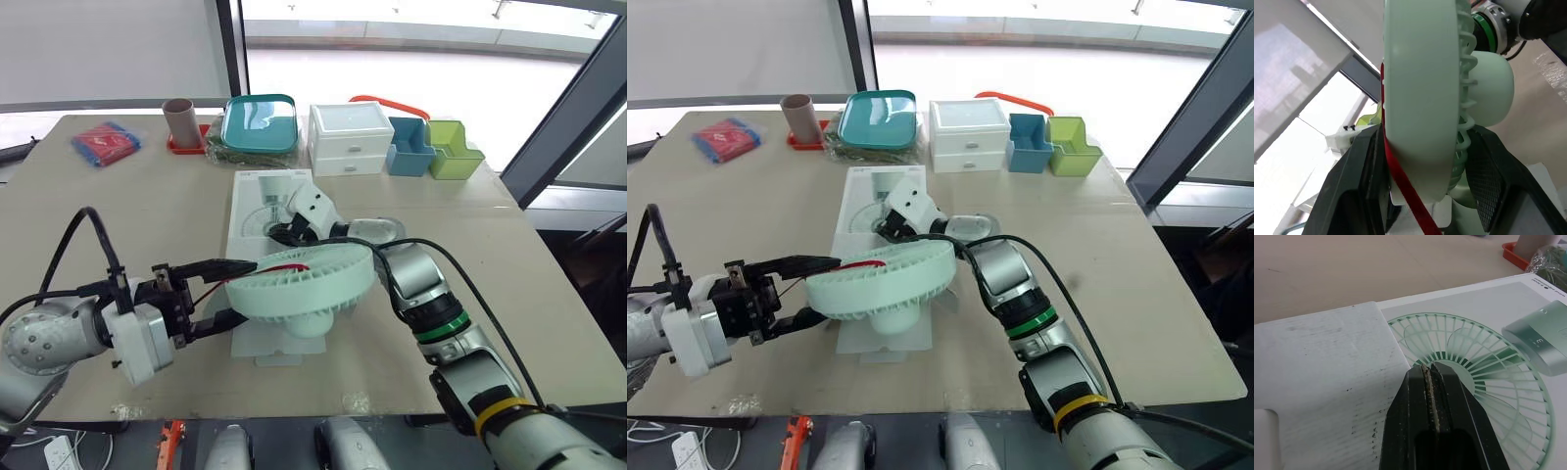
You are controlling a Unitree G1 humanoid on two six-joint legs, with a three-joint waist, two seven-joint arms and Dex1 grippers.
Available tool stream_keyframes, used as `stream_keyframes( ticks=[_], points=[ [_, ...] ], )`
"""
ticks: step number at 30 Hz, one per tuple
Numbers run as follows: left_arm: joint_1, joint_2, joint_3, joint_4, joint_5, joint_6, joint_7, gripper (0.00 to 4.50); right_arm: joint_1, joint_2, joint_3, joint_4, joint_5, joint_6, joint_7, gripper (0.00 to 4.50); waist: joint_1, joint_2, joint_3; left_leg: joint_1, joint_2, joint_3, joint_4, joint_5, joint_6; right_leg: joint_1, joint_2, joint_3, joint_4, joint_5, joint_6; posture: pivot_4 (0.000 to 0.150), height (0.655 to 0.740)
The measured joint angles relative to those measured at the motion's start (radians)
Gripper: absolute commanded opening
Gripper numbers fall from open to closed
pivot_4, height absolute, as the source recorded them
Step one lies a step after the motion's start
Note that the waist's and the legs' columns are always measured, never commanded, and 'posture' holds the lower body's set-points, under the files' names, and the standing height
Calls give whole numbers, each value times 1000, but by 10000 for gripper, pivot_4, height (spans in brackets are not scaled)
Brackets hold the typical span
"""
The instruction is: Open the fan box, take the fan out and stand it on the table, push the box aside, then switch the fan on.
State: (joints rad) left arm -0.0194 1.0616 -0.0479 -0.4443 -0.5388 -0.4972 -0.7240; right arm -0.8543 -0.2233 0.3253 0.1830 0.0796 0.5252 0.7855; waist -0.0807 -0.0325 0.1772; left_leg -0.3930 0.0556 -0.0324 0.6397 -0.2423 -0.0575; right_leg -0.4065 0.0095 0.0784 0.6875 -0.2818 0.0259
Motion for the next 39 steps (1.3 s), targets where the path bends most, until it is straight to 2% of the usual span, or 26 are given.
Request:
stream_keyframes(
  ticks=[9, 16, 28, 29, 30, 31, 33, 35, 39],
  points=[
    [-11, -108, 41, 5, -86, 99, -177, 19378, -9, 7, 0, 25, -8, -24, 16, 0, 0, 0, 0, 0, 2, 1, 0, 0, 0, 0, 2, 1, 0, 1, -2, 1500, 7400],
    [-53, -119, 128, 121, -196, 192, -342, 19378, -22, 18, 1, 59, -11, -46, 20, 0, 0, 0, 0, 1, 3, 1, 0, 0, 0, 0, 4, 1, 0, 2, -4, 1500, 7400],
    [-58, -158, 196, 134, -288, 469, -398, 19378, -59, 50, 0, 152, -37, -113, 38, 0, -1, 0, 0, 2, 4, 1, 0, 0, 0, 0, 5, 1, 0, 2, -4, 1500, 7400],
    [-37, -161, 206, 129, -292, 474, -399, 19378, -61, 51, 0, 154, -37, -114, 38, 0, -1, 0, 0, 2, 5, 1, 0, 0, 0, 0, 5, 1, 0, 2, -4, 1500, 7400],
    [166, -202, 352, 12, -322, 495, -404, 19378, -73, 78, 19, 162, -41, -123, 39, 0, -31, -1, -1, 3, 9, 6, -1, -1, -1, -4, 6, 5, -2, 4, -7, 1500, 7400],
    [524, -299, 564, -192, -391, 519, -442, 19378, -65, 70, 16, 162, -39, -139, 52, 0, -48, -3, -2, 5, 11, 1, -1, -9, -3, -4, 2, 3, -4, 2, -8, 1500, 7400],
    [725, -324, 757, -316, -470, 564, -502, 19378, -77, 56, -5, 184, -42, -144, 54, 0, -29, -4, -2, 4, 10, -3, 0, -10, -6, -3, 3, -3, -3, -4, -11, 1500, 7400],
    [769, -330, 861, -386, -537, 575, -528, 19378, -85, 66, -5, 207, -49, -144, 46, 0, 1, 3, -2, 5, 7, -7, 0, -8, -5, 1, 5, -5, -2, -5, -11, 1500, 7400],
    [760, -303, 927, -436, -591, 609, -474, 19378, -86, 75, -3, 223, -54, -153, 43, 0, 4, 3, -2, 8, 7, -4, 0, -3, -5, 1, 7, -2, -1, -4, -5, 1500, 7400]
  ],
)
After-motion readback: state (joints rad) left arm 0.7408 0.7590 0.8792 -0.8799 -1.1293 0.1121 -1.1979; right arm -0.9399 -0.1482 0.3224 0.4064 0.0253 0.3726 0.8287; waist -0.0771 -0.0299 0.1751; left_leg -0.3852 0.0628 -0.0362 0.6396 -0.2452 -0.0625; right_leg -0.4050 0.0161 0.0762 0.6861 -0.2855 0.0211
